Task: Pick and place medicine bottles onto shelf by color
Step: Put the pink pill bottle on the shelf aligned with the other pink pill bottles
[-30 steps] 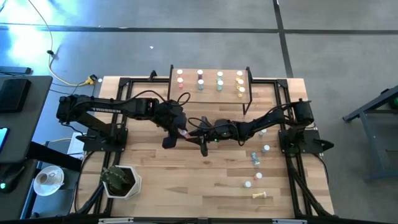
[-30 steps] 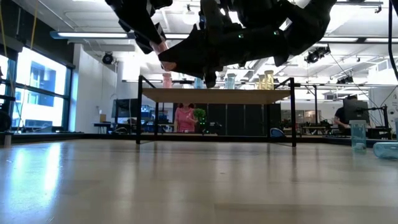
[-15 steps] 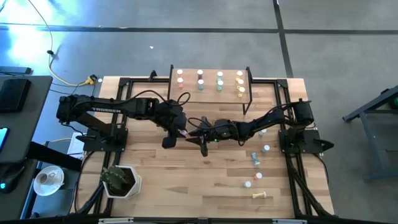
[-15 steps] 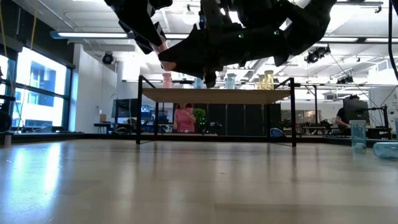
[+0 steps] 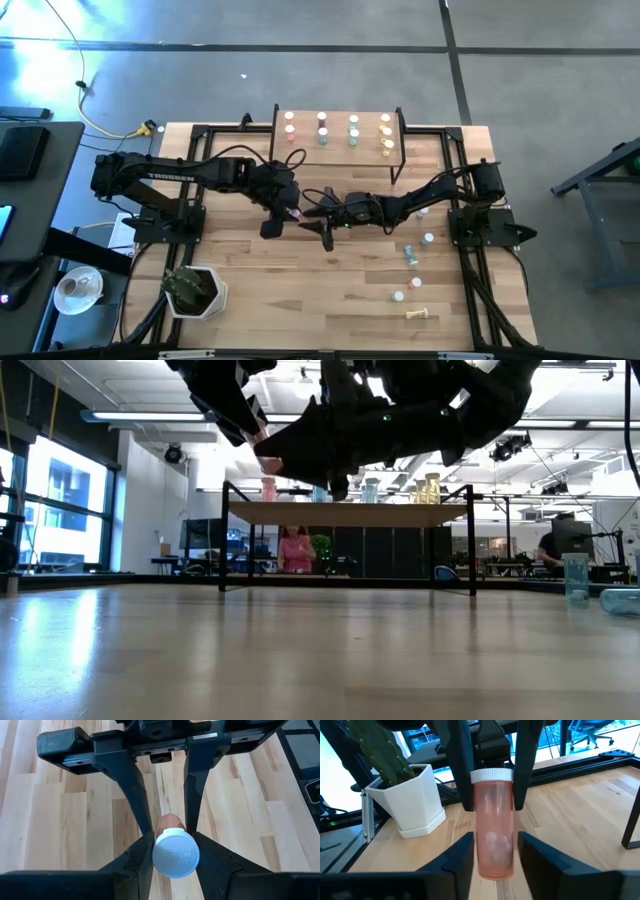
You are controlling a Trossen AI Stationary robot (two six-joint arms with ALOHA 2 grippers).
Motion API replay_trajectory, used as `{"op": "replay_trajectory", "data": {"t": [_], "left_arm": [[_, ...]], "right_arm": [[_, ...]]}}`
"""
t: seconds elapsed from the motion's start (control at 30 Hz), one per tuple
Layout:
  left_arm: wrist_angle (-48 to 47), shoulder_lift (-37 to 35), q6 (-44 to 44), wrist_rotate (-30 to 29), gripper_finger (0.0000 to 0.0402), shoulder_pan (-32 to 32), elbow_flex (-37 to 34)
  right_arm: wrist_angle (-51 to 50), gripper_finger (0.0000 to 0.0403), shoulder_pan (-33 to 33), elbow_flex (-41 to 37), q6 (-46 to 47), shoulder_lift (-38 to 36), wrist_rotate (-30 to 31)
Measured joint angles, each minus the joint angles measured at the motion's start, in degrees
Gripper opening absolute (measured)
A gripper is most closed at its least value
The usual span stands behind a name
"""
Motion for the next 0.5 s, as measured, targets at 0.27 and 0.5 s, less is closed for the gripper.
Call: {"op": "replay_trajectory", "data": {"t": [0.27, 0.5], "left_arm": [[-0.94, 0.0, 0.0, -2.49, 0.0115, 0.07, 0.0], [-3.03, -0.06, 0.88, -7.34, 0.0115, 0.56, 0.0]], "right_arm": [[-2.15, 0.0202, -0.54, -0.04, 0.03, -0.91, -0.19], [-8.59, 0.0206, -1.63, -0.04, 0.66, -5.89, -1.14]]}}
